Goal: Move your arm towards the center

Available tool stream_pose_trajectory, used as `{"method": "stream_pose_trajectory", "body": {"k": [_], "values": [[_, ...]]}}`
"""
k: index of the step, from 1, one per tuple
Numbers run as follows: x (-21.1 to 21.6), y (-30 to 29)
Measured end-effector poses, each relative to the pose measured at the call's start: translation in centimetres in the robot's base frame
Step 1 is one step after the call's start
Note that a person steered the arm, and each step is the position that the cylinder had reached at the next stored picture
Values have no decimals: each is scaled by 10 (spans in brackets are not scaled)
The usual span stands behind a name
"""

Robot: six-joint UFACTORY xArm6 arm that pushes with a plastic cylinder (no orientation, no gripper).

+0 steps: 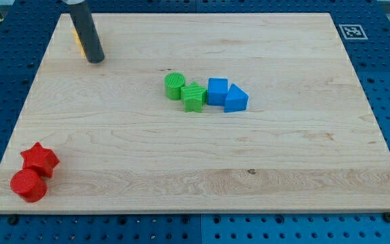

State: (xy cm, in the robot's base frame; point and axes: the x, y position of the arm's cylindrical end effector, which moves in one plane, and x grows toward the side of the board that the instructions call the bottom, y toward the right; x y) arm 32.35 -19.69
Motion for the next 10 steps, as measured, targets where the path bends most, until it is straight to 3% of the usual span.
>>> {"method": "stream_pose_trajectory", "body": {"k": [1,3,5,7,8,10], "values": [[-12,-6],[38,24],[71,7],[74,-2],[70,19],[29,140]]}}
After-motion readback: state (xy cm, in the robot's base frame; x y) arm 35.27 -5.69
